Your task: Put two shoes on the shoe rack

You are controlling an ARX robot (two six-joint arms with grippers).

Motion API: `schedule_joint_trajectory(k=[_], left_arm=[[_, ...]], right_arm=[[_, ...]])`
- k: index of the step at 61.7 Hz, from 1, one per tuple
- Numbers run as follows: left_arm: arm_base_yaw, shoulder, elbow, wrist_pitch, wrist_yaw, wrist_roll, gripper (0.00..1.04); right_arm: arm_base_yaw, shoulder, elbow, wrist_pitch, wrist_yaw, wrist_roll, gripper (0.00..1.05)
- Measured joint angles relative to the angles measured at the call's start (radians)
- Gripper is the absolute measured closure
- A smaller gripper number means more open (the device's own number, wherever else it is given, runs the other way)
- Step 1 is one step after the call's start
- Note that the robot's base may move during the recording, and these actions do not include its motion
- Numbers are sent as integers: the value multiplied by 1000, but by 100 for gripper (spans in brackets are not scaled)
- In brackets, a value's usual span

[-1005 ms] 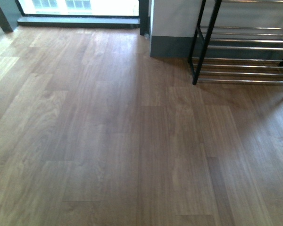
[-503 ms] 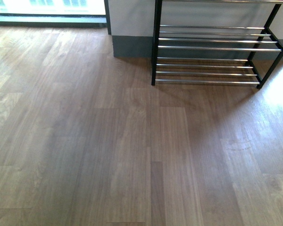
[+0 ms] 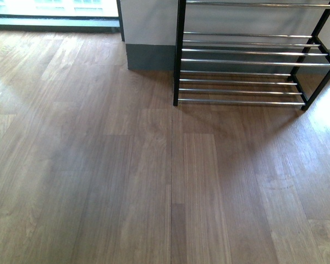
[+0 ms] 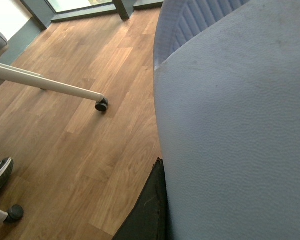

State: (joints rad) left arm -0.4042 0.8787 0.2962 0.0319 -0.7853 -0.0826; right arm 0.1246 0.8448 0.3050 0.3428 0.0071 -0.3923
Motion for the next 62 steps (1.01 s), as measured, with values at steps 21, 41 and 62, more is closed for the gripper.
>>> schedule_joint_trajectory(k=[21, 41, 62], left_arm=[[2, 0, 0, 0, -1, 0, 103], [0, 4, 0, 0, 2, 0, 103], [0, 4, -1, 0, 0, -1, 103]], right_arm=[[2, 0, 0, 0, 0, 0, 104], [0, 1, 0, 0, 2, 0, 104], [0, 2, -1, 0, 0, 0, 104]])
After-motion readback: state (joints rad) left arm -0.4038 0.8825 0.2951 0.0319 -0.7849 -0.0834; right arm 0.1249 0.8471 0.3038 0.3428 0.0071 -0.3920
